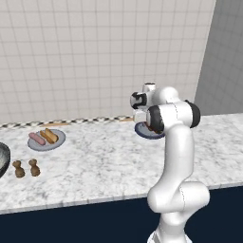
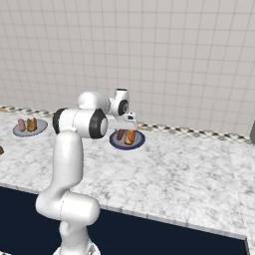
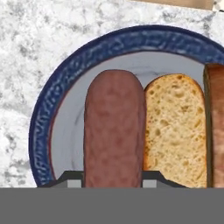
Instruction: Place one bun and one sausage from the bowl on each plate.
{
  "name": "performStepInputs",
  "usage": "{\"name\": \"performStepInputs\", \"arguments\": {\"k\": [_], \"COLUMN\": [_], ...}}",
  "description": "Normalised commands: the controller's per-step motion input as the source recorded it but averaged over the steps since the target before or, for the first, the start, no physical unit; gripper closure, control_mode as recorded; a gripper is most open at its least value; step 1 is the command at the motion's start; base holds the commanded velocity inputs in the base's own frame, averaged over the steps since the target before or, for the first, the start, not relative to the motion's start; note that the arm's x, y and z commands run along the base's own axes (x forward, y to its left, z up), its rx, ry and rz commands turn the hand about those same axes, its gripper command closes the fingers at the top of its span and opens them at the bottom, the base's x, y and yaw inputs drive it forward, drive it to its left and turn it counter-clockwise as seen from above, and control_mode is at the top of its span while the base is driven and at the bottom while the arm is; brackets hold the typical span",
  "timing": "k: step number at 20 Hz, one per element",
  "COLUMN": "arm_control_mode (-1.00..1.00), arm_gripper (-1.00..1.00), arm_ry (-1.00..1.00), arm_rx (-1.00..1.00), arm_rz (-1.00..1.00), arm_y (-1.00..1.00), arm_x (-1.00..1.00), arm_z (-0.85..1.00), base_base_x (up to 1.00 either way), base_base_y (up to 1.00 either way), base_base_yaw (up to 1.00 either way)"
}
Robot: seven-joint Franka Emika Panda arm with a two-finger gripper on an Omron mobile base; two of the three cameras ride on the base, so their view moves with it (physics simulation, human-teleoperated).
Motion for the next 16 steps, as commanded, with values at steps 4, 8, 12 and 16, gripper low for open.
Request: {"name": "performStepInputs", "arguments": {"k": [4,8,12,16], "arm_control_mode": [-1.0,-1.0,-1.0,-1.0], "arm_gripper": [-1.0,-1.0,-1.0,-1.0], "arm_ry": [-0.01,0.0,0.0,-0.04], "arm_rx": [0.0,0.0,0.0,0.0], "arm_rz": [0.0,0.0,0.0,0.0], "arm_y": [0.0,0.0,0.0,0.0], "arm_x": [0.0,0.0,0.0,-0.15], "arm_z": [0.0,0.06,0.01,0.39], "base_base_x": [0.0,0.0,0.0,0.0], "base_base_y": [0.0,0.0,0.0,0.0], "base_base_yaw": [0.0,0.0,0.0,0.0]}}
